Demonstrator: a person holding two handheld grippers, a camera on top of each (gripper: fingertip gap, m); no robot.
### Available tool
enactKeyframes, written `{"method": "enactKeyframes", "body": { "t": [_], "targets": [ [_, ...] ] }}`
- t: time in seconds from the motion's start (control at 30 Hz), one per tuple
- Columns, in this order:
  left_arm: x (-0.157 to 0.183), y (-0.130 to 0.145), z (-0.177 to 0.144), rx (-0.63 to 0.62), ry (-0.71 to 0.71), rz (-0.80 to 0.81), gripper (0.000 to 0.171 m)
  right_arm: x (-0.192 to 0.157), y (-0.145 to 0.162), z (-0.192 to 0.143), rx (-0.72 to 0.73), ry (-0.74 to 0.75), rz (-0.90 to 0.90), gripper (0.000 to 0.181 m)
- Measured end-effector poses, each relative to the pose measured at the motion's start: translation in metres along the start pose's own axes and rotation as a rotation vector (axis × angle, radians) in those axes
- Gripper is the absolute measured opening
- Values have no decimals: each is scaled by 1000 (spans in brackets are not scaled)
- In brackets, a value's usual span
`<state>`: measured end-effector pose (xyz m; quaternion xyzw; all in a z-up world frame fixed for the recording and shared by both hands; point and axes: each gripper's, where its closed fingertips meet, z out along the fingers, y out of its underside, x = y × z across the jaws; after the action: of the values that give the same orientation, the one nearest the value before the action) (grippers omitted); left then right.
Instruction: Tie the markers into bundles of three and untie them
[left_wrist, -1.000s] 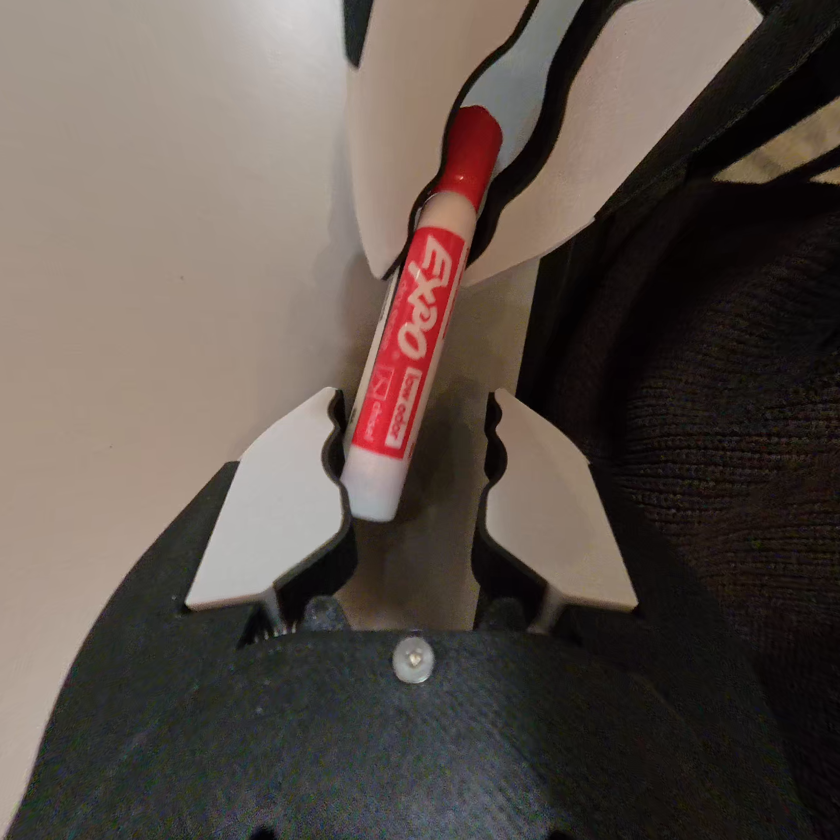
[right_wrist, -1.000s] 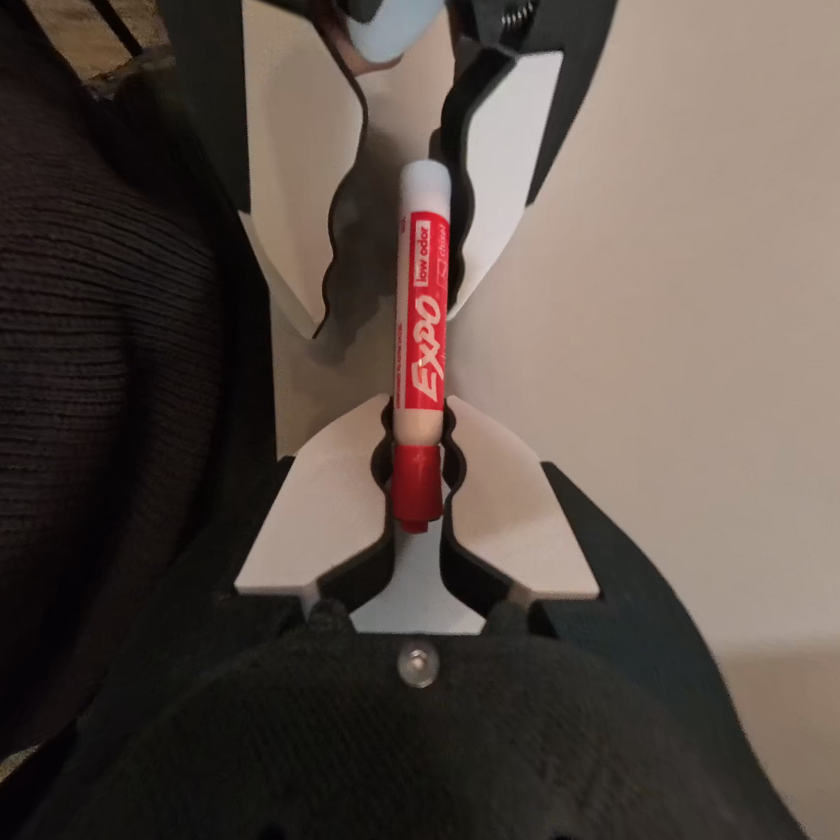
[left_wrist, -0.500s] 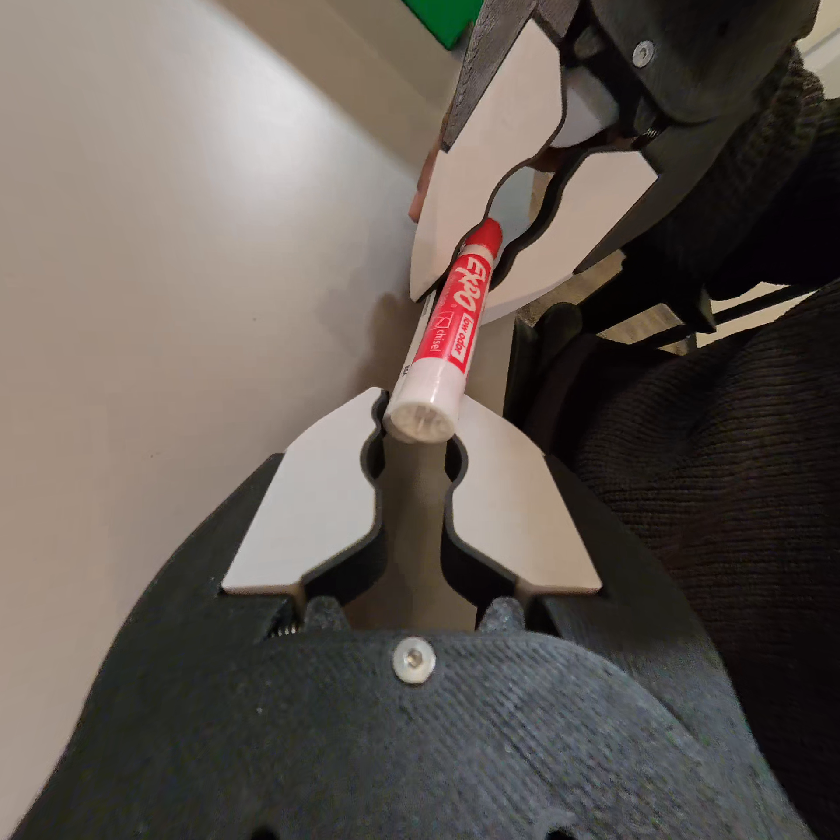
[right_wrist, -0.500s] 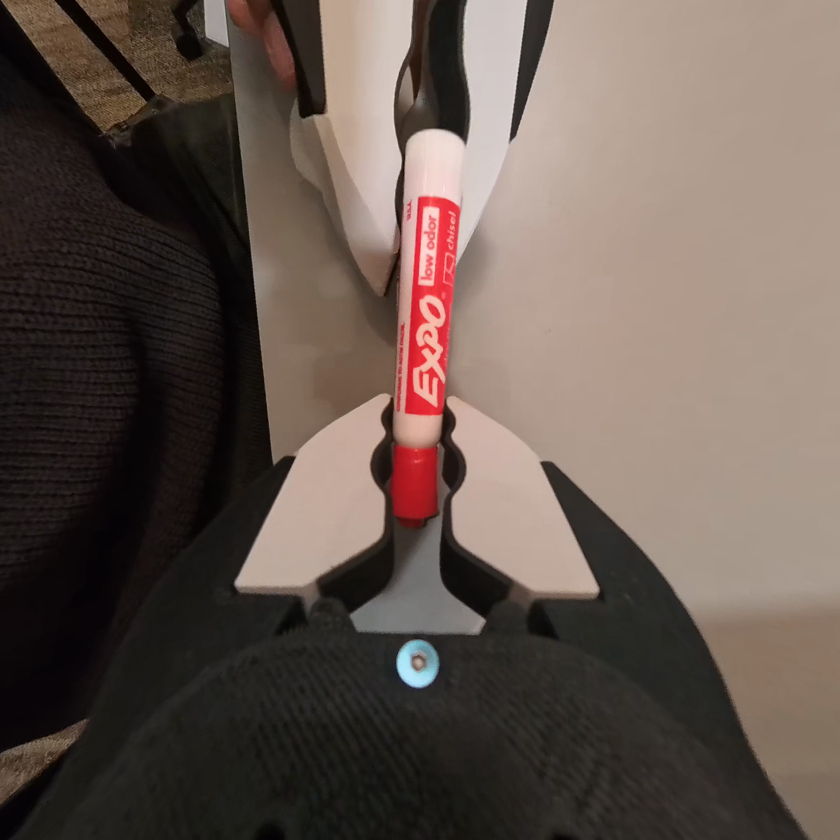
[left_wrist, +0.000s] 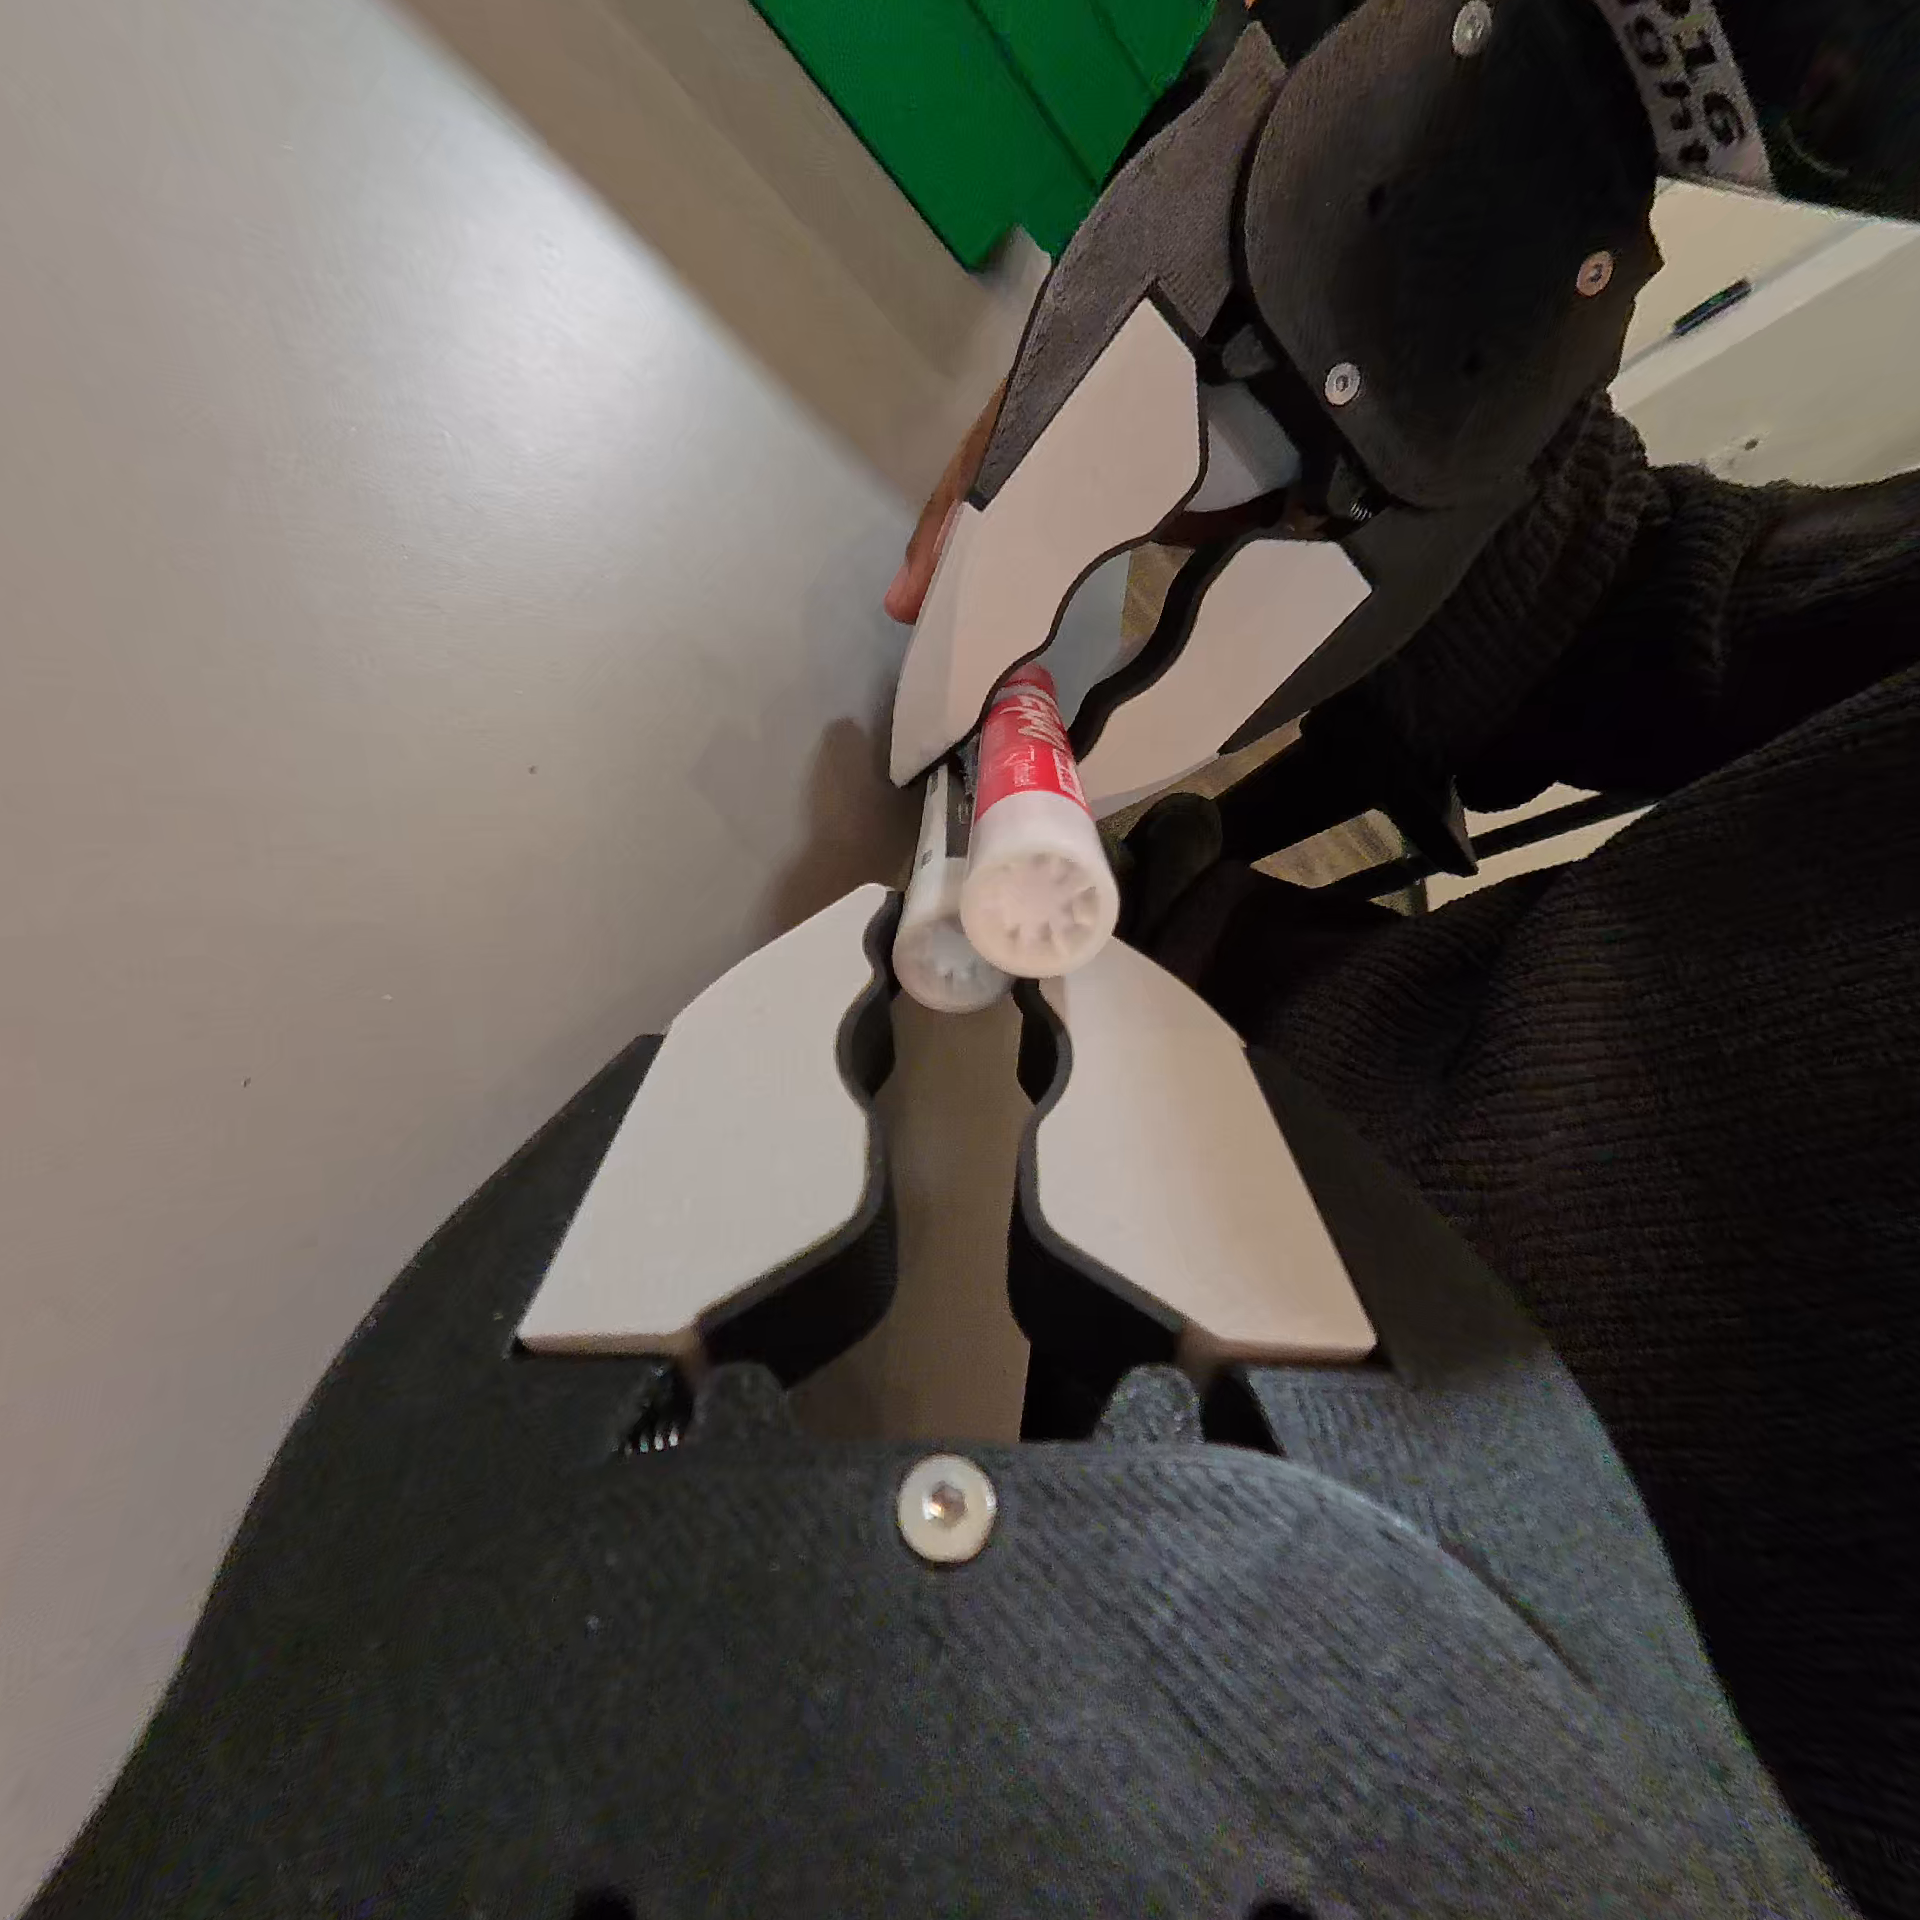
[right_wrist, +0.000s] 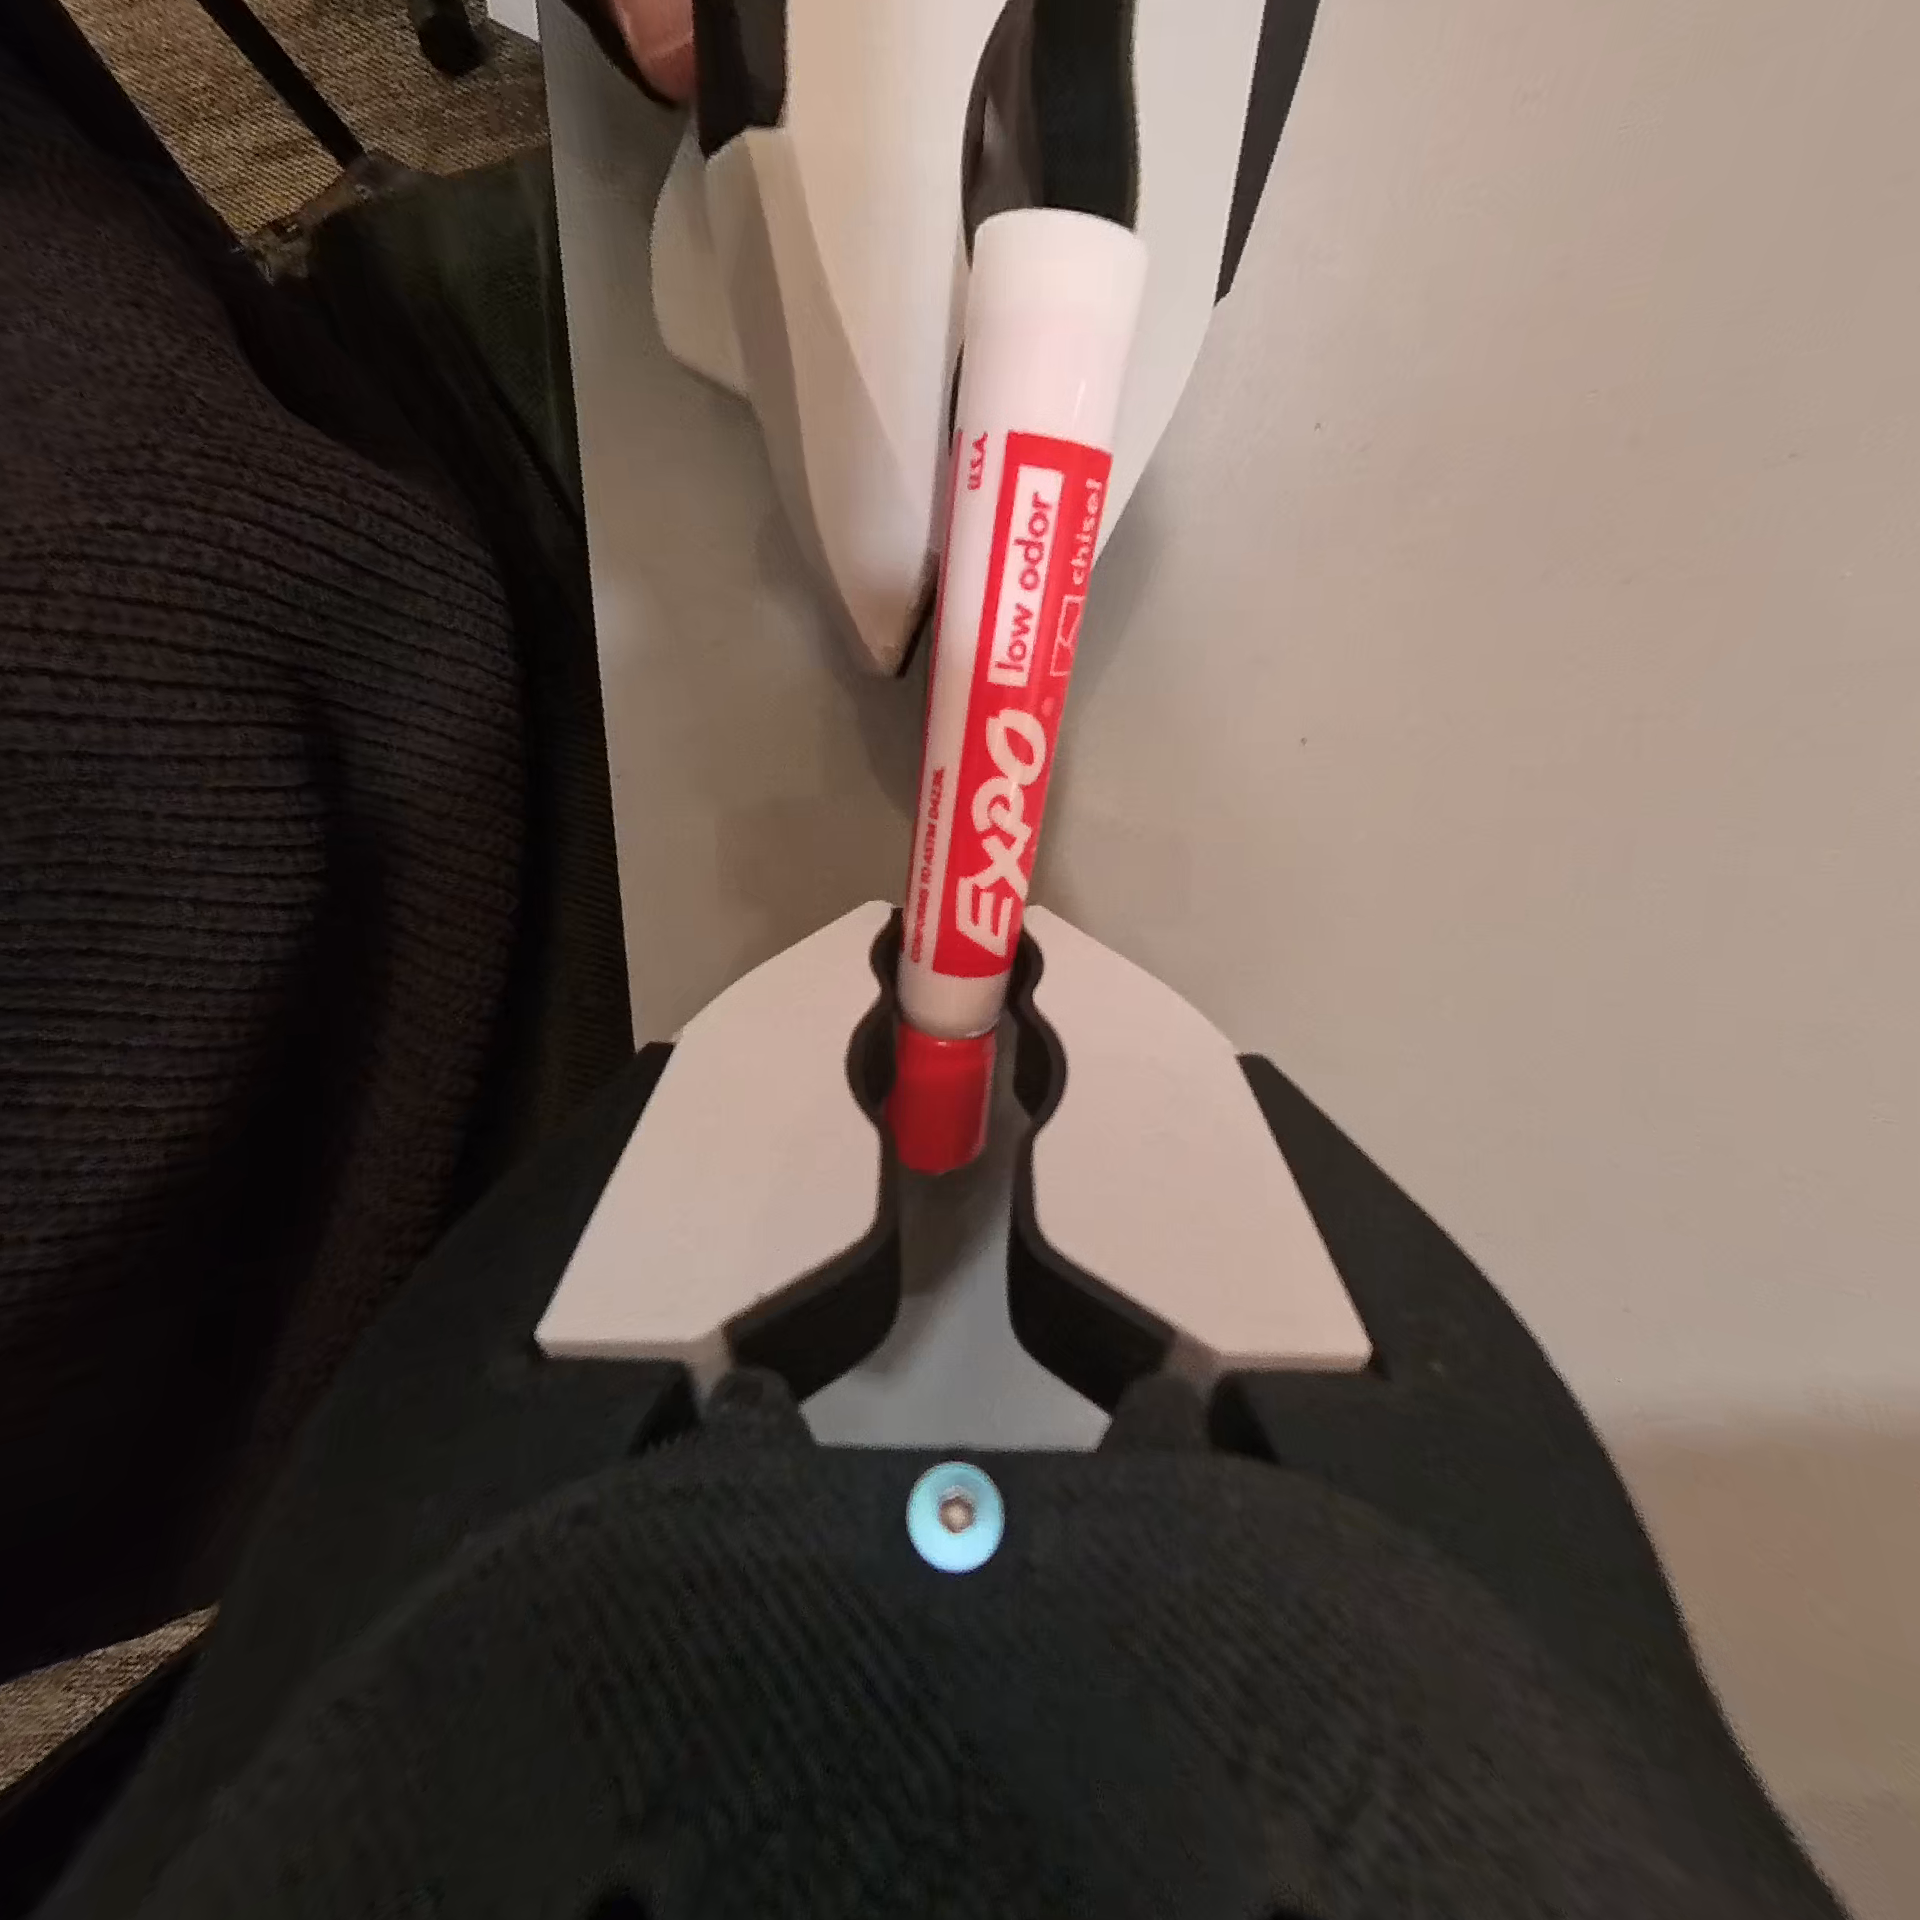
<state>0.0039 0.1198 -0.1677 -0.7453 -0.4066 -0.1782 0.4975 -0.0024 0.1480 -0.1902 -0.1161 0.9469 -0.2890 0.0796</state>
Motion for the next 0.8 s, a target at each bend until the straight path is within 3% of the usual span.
{"method": "enactKeyframes", "body": {
  "t": [0.8],
  "targets": [
    [-1,-12,2,136,101,-173,20,2,2,3,-12,-11,53,20]
  ]
}}
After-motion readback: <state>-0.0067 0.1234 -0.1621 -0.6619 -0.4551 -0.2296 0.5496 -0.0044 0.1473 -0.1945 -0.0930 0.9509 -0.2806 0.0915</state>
